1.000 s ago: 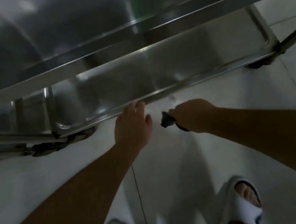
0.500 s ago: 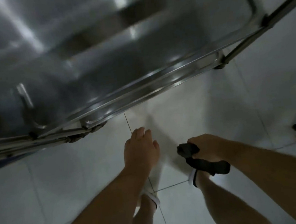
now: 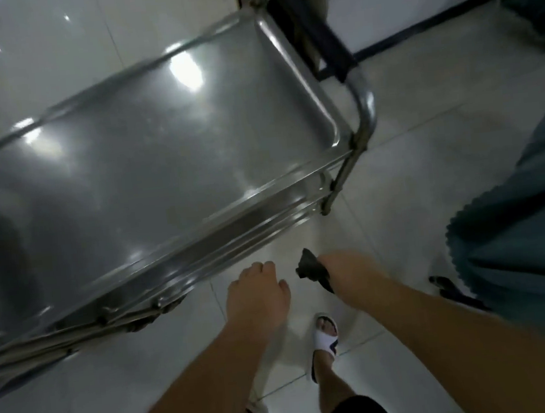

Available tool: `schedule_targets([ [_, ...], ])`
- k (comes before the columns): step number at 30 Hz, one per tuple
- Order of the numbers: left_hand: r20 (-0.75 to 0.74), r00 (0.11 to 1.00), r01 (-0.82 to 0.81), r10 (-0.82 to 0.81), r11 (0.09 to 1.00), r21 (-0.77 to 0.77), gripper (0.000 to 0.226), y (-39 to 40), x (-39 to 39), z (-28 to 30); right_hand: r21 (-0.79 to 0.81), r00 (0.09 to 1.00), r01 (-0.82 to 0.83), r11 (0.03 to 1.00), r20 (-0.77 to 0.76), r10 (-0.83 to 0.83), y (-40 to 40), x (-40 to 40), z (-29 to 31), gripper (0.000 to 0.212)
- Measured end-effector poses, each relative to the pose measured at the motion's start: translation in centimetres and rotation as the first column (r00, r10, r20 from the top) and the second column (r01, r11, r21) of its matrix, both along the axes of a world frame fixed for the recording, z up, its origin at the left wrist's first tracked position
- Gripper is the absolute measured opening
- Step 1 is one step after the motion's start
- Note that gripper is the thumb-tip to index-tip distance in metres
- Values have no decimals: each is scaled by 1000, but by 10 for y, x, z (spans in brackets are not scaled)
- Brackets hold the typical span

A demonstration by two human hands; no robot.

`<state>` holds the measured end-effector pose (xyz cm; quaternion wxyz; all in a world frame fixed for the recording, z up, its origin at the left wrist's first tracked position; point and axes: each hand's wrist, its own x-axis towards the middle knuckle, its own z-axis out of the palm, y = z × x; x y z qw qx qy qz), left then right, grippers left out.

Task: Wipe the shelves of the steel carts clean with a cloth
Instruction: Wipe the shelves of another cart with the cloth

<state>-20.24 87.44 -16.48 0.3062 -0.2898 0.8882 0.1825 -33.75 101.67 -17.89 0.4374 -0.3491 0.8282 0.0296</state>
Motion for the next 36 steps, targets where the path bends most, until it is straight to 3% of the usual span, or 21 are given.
schedule_targets([
  [4,-90,996,9,-10,1000,-7,50,24,-45,64,-73,987,136,988,-74,-142,35,-41,76,6],
  [8,-192,981,-23,39,996,84,51,37,-89,107,-104,946,248,963,-189,-264,62,-69,130,13],
  [14,-332,942,83,-47,992,94,30,49,-168,148,-121,867,337,934,-347,-358,86,-114,171,10],
  [21,-449,863,286,-231,956,59,36,32,-261,183,-165,738,501,850,-432,-519,80,-179,211,14],
  [27,-409,817,444,-407,896,-6,44,26,-333,200,-244,621,620,746,-429,-656,85,-217,234,7],
  [36,-385,720,588,-577,802,-103,47,70,-434,202,-247,585,658,711,-427,-690,138,-300,232,7],
])
